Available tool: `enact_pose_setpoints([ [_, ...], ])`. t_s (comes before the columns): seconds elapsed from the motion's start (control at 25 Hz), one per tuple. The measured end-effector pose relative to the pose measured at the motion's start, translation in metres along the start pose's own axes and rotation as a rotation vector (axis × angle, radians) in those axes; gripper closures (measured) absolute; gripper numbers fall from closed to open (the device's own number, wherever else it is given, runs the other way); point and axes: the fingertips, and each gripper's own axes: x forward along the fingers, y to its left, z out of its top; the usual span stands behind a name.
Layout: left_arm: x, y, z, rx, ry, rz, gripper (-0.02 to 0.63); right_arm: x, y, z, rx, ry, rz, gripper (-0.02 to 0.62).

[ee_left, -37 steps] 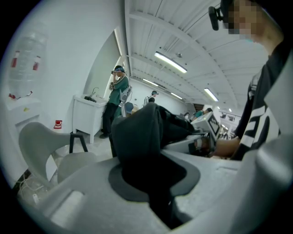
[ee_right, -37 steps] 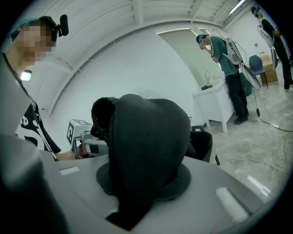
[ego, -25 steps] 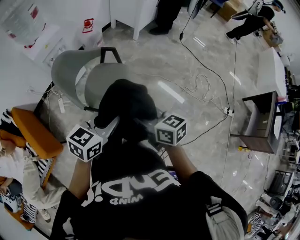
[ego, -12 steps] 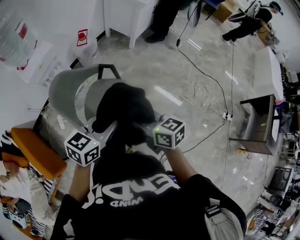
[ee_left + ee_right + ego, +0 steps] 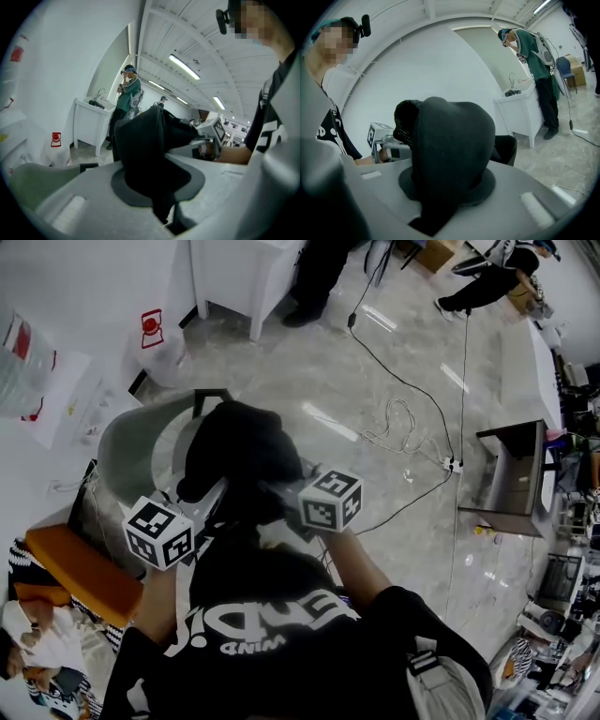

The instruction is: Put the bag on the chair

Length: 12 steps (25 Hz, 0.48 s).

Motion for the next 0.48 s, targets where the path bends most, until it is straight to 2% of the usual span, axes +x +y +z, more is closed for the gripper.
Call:
enact_pose_setpoints([
  [0.48, 0.018, 0.11, 0.005, -0.039, 0.047, 0.01, 0.543, 0.092, -0.059, 0.019, 0.044, 0.024, 0.008, 0.52],
])
